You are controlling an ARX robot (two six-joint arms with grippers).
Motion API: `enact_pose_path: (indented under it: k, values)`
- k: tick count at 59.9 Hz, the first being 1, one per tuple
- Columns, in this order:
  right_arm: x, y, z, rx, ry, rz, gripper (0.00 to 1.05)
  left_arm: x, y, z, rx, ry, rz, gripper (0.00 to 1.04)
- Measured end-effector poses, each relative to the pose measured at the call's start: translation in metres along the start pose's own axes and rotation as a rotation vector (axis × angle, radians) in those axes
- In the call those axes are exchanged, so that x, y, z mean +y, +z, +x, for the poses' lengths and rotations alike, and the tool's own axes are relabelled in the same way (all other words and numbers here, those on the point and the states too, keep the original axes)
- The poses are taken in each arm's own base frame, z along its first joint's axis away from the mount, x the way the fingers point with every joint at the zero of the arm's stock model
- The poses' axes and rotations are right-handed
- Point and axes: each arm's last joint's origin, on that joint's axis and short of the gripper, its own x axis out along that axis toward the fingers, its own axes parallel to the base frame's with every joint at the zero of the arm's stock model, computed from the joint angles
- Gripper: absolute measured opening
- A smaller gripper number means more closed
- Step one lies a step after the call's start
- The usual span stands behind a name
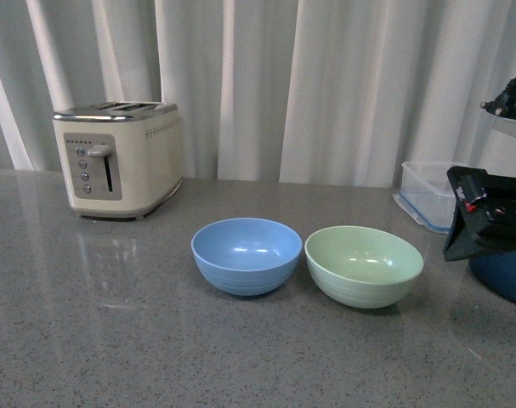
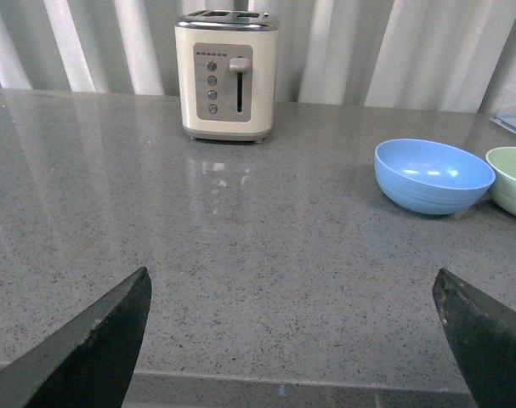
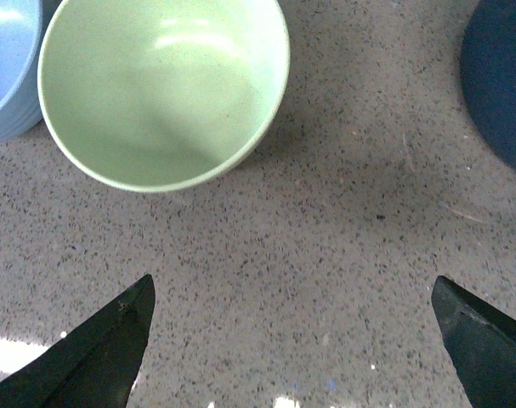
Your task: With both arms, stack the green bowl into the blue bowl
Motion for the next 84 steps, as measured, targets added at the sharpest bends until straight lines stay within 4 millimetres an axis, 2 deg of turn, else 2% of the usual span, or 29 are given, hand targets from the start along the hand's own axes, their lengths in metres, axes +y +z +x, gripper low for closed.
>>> enact_pose_path:
  k: [11, 33, 57, 84]
  values:
    - [0.003, 0.017, 0.031, 0.027, 0.015, -0.01, 0.95, 0.0, 0.0, 0.0, 0.0, 0.0, 0.0, 0.98]
    - [0.013, 0.041, 0.071, 0.048, 0.041, -0.042, 0.95, 0.0, 0.0, 0.0, 0.0, 0.0, 0.0, 0.98]
    - [0.005, 0.062, 0.098, 0.052, 0.044, -0.035, 0.95, 0.0, 0.0, 0.0, 0.0, 0.0, 0.0, 0.98]
    - [-0.004, 0.064, 0.11, 0.059, 0.05, -0.035, 0.95, 0.0, 0.0, 0.0, 0.0, 0.0, 0.0, 0.98]
